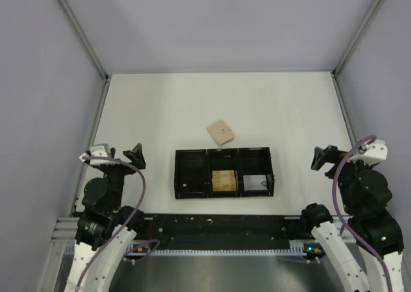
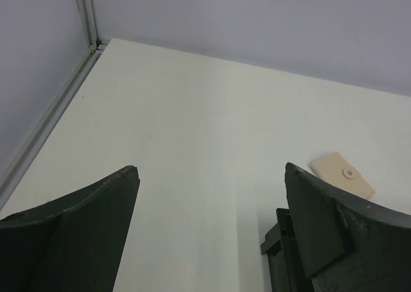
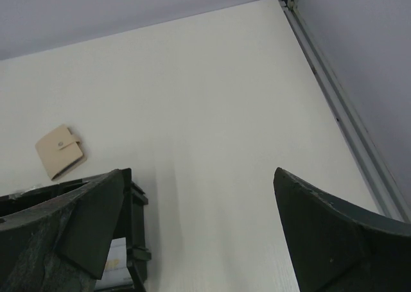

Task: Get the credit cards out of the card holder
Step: Move the card holder to the center of the board.

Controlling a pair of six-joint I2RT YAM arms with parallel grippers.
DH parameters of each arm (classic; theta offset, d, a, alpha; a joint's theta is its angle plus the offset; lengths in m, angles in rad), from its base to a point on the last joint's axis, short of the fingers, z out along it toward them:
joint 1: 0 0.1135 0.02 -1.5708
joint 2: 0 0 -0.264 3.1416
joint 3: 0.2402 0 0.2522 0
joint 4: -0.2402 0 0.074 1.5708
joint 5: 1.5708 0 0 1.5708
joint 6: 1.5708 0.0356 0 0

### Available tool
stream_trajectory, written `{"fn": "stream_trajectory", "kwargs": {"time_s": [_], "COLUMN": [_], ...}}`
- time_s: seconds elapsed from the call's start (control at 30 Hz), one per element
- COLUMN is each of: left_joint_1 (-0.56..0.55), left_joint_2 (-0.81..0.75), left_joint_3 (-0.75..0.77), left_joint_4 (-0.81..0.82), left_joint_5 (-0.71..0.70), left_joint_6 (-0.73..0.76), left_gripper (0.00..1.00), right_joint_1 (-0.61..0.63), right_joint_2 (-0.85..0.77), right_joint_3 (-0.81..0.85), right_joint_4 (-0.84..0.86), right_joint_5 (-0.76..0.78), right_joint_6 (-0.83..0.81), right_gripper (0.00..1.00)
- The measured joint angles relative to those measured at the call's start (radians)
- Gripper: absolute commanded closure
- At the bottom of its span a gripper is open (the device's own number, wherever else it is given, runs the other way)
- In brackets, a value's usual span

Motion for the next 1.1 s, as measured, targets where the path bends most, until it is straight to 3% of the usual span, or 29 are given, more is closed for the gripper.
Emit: {"fn": "stream_trajectory", "kwargs": {"time_s": [0.23, 0.43, 0.97, 1.1], "left_joint_1": [0.0, 0.0, 0.0, 0.0], "left_joint_2": [0.104, 0.295, 1.203, 1.452], "left_joint_3": [0.018, 0.097, 0.521, 0.664], "left_joint_4": [0.0, -0.005, 0.026, 0.062], "left_joint_5": [0.058, 0.146, 0.634, 0.76], "left_joint_6": [0.024, 0.054, 0.056, 0.027], "left_gripper": [0.01, 0.01, 0.02, 0.06], "right_joint_1": [0.0, 0.0, 0.014, 0.019], "right_joint_2": [0.0, 0.0, -0.001, -0.002], "right_joint_3": [0.0, -0.001, -0.033, -0.043], "right_joint_4": [0.0, 0.0, 0.027, 0.037], "right_joint_5": [-0.018, -0.044, -0.1, -0.108], "right_joint_6": [0.008, 0.009, 0.008, 0.008], "right_gripper": [0.01, 0.01, 0.01, 0.01]}}
